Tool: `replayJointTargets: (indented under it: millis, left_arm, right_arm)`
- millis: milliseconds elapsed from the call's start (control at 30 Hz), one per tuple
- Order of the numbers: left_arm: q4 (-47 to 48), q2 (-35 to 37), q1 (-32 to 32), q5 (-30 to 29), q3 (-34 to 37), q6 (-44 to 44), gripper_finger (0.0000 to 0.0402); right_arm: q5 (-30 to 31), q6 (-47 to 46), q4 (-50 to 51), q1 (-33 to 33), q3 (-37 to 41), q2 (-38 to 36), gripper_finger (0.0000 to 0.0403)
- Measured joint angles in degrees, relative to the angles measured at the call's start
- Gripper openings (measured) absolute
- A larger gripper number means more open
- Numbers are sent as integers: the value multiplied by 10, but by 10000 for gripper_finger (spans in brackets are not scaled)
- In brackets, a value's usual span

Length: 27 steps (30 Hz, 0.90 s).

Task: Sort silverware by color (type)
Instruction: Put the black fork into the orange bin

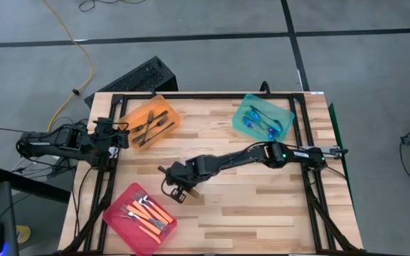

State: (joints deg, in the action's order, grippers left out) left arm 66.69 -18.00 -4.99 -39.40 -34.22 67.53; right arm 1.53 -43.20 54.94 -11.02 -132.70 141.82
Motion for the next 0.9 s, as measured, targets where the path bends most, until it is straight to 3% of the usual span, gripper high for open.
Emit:
replayJointTargets:
  millis: [467, 900]
  left_arm:
    - [-2, 0, 0, -1, 0, 31, 0]
    - [-2, 0, 0, -1, 0, 10, 0]
  right_arm:
    - [0, 302, -12, 62, 0, 0, 23]
    - [9, 330, -128, 120, 0, -1, 23]
